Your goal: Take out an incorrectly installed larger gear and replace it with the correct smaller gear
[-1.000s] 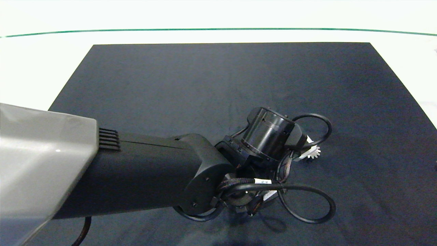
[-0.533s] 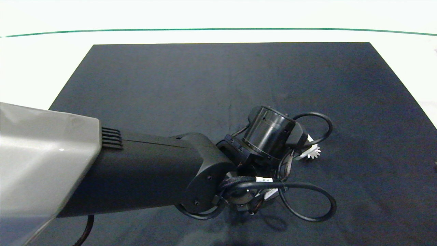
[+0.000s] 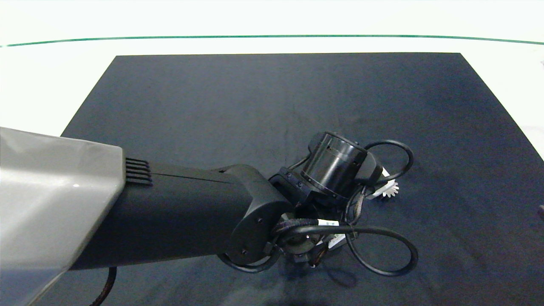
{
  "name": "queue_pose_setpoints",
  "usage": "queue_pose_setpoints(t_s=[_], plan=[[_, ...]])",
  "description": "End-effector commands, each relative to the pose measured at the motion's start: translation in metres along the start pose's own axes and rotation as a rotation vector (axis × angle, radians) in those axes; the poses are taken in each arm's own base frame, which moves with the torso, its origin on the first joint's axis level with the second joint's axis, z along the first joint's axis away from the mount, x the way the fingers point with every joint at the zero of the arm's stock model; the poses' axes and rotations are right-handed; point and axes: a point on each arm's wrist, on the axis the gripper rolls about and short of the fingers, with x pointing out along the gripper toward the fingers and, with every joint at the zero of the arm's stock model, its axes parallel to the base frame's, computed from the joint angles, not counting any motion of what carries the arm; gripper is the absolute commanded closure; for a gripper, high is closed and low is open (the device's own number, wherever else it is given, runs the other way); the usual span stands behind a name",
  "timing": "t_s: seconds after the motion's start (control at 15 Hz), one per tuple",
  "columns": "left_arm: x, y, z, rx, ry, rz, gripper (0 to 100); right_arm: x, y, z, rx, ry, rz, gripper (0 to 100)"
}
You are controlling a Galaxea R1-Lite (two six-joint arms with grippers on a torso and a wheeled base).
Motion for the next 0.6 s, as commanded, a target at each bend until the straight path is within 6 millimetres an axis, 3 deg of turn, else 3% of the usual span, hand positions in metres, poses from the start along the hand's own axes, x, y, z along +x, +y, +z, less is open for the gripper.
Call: queue_pose_setpoints(t_s=[0.07, 0.6], plan=[[-0.0003, 0.0006, 0.0, 0.002, 0.001, 0.003, 0, 0.0, 0.0001, -0.0001, -0.002, 0.001, 0.001, 0], [-0.0037, 0.0039, -0.0002, -0.003, 0.005, 0.006, 0, -0.002, 0.0001, -0.0004, -0.002, -0.005, 0.0, 0]])
